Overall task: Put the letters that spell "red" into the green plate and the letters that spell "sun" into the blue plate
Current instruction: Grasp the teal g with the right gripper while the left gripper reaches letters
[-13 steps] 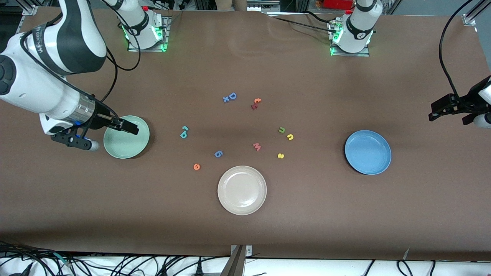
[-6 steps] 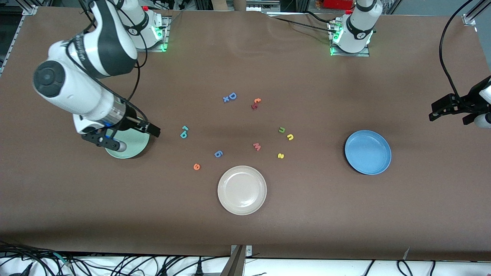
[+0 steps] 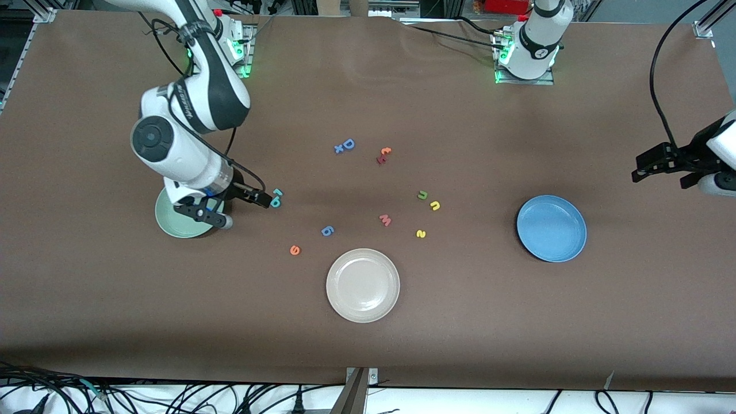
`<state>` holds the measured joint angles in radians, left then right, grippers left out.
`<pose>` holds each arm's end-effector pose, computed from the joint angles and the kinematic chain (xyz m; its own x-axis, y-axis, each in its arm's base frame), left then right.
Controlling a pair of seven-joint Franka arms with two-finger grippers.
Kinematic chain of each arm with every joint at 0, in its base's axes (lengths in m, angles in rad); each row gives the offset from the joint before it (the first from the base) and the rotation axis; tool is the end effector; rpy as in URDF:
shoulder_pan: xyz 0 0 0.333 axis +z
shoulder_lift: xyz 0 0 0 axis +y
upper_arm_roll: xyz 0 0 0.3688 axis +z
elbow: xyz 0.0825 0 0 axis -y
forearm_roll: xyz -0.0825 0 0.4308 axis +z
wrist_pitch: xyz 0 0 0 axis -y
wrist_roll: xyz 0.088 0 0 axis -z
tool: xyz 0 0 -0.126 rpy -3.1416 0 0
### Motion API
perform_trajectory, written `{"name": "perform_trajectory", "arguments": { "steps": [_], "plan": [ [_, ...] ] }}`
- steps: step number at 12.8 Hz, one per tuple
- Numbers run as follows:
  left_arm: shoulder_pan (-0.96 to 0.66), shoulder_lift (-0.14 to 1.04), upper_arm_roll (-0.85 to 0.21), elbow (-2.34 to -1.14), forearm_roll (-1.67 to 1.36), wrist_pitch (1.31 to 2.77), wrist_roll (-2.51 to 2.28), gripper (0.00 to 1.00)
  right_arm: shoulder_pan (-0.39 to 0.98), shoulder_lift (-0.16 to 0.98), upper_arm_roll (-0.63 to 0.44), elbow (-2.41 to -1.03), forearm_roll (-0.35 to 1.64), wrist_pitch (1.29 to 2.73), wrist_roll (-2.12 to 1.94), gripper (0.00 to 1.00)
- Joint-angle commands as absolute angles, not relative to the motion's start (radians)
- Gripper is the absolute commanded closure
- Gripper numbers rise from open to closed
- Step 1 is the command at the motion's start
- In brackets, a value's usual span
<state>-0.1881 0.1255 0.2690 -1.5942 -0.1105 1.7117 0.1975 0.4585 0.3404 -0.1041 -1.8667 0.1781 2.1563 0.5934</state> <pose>0.6519 0.0308 0.5826 0.9947 -0.1022 0.0111 -0.1028 -0.9918 0.0753 0.6313 0.2486 0.3347 0.9400 -0.3250 -0.1043 -0.3321 -0.9413 -0.0604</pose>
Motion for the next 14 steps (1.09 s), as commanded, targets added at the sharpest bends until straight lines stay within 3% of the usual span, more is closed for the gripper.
{"name": "perform_trajectory", "arguments": {
  "steps": [1,4,14],
  "plan": [
    [-0.210,0.181,0.256,-1.583,-0.173,1.704,0.189,0.00,0.472,0.347,-0.103,-1.943,0.164,2.241,0.614,0.01],
    [-0.236,0.271,0.253,-1.582,-0.181,1.720,0.186,0.00,0.492,0.393,-0.100,-2.000,0.167,2.388,0.630,0.01],
    [-0.354,0.529,0.224,-1.580,-0.264,1.946,0.187,0.00,0.511,0.413,-0.101,-1.999,0.167,2.411,0.666,0.01]
  ]
}}
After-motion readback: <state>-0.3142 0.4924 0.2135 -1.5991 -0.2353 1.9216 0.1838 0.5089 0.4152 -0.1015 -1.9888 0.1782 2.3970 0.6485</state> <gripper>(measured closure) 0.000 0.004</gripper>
